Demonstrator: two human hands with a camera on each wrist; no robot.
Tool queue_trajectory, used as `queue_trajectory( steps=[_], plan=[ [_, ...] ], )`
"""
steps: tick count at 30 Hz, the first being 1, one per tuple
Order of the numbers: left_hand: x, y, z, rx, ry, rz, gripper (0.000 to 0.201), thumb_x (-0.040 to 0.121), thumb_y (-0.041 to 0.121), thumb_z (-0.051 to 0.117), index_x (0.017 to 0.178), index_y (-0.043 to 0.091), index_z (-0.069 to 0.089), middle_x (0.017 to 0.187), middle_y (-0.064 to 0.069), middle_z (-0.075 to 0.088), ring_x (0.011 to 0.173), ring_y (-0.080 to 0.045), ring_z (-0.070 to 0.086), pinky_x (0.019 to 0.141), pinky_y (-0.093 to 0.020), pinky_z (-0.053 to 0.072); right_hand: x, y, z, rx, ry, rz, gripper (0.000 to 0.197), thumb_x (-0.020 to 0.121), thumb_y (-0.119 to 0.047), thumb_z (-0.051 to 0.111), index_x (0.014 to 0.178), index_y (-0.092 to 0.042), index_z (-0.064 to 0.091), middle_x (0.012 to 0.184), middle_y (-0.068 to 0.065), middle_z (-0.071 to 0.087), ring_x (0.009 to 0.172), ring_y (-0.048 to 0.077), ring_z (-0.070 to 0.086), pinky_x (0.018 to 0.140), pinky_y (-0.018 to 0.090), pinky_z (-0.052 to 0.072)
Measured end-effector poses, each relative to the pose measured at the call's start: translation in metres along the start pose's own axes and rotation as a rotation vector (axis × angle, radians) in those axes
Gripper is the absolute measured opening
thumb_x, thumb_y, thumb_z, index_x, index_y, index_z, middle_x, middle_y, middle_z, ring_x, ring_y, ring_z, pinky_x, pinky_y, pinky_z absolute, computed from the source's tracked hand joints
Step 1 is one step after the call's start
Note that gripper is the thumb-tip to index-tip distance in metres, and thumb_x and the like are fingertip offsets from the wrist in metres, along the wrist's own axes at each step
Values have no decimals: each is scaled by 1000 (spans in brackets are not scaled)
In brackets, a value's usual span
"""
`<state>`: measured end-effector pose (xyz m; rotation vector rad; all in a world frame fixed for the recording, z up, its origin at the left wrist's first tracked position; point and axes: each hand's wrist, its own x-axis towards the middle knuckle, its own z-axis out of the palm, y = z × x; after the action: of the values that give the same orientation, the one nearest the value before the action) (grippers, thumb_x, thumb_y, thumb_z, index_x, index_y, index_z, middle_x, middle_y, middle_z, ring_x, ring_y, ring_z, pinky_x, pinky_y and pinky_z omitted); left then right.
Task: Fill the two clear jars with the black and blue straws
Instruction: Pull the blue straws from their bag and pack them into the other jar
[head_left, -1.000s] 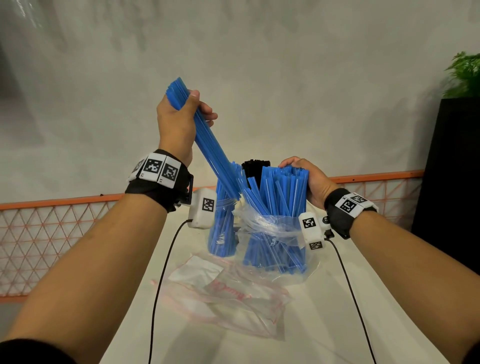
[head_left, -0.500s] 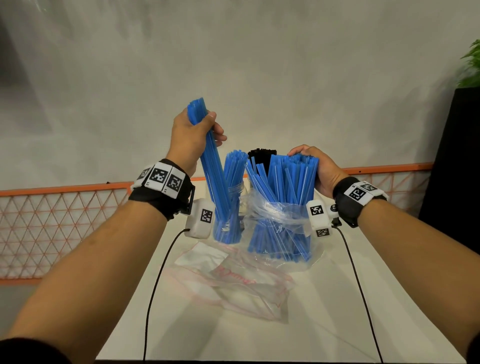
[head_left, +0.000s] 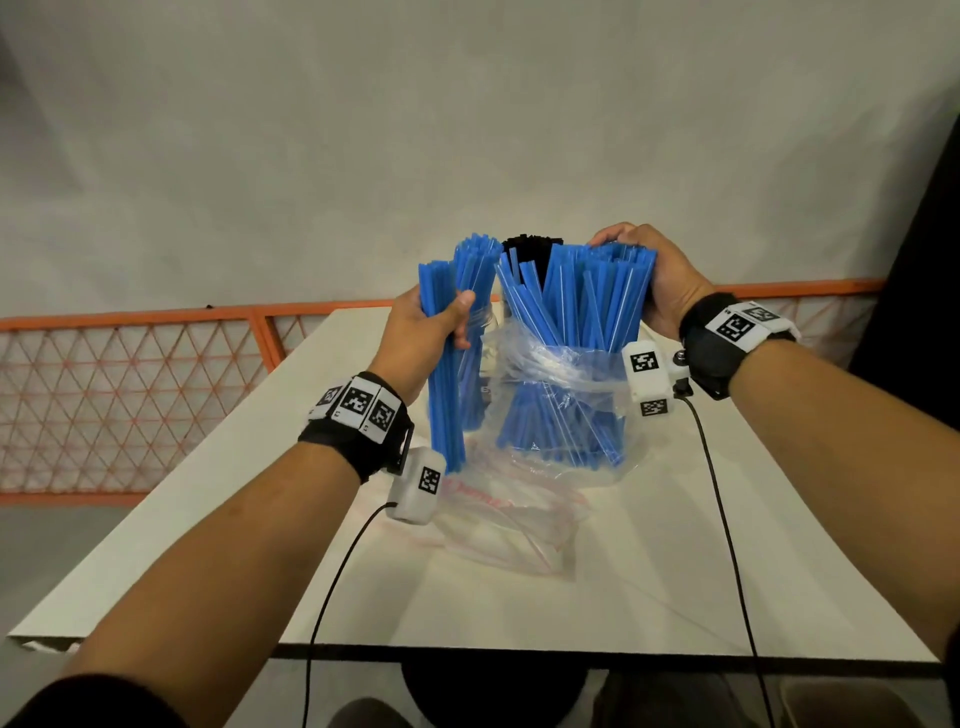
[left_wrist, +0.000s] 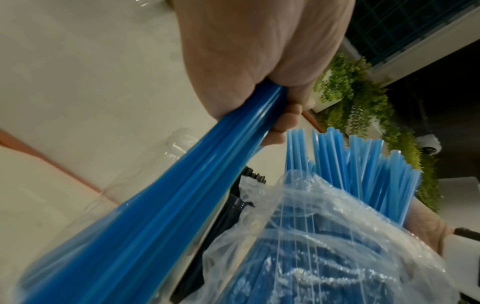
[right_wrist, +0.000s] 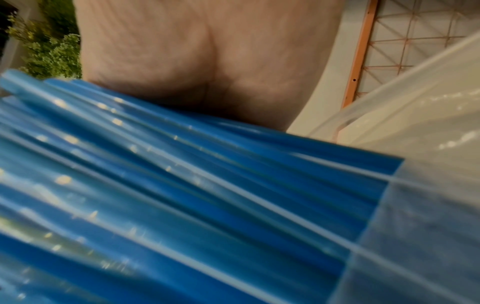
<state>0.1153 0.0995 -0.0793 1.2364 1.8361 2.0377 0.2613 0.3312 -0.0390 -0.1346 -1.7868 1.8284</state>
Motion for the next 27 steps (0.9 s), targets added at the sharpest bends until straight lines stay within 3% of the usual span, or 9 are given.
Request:
queue_trajectory(
  steps=[4, 12, 16, 21, 24, 27],
  plan=[
    [-2, -20, 0, -13, 56, -57, 23, 93, 26, 67, 77, 16, 56, 50, 6, 46, 47, -13, 44, 55, -28, 48, 1, 0, 2, 9, -6, -4, 24, 80, -37, 47, 85, -18, 61, 87, 4, 64, 77, 19, 60, 75, 32, 49],
    [-9, -43, 3, -3, 67, -136, 25, 94, 24, 66, 76, 12, 55, 48, 4, 50, 45, -13, 49, 60, -32, 49, 1, 0, 4, 7, -18, -19, 24, 82, -35, 45, 86, -18, 61, 89, 5, 62, 78, 20, 58, 78, 34, 47],
    [18, 10, -13, 61, 151, 64, 31, 95, 29, 65, 70, 13, 56, 49, 3, 56, 51, -10, 55, 62, -20, 50, 1, 0, 2, 6, -25, -22, 25, 80, -35, 45, 87, -18, 61, 89, 5, 61, 79, 19, 58, 78, 34, 47],
    [64, 78, -34, -173, 312, 346, 18, 93, 27, 67, 85, 13, 58, 58, 4, 62, 60, -16, 62, 69, -30, 53, 3, 1, 0, 13, -28, -15, 25, 80, -34, 45, 89, -17, 60, 89, 5, 62, 77, 19, 59, 74, 32, 49],
    [79, 70, -25, -120, 288, 277, 17, 95, 23, 65, 87, 11, 57, 60, 1, 63, 65, -18, 64, 73, -31, 55, 3, 2, -1, 11, -31, -13, 25, 80, -34, 44, 88, -18, 61, 90, 5, 61, 78, 19, 58, 75, 33, 48],
    [84, 38, -11, -8, 225, 110, 17, 96, 20, 64, 84, 10, 57, 59, -2, 61, 58, -16, 61, 65, -28, 56, 4, 2, -1, 7, -38, -13, 25, 82, -34, 44, 88, -18, 62, 92, 6, 61, 79, 20, 58, 77, 35, 47]
  ],
)
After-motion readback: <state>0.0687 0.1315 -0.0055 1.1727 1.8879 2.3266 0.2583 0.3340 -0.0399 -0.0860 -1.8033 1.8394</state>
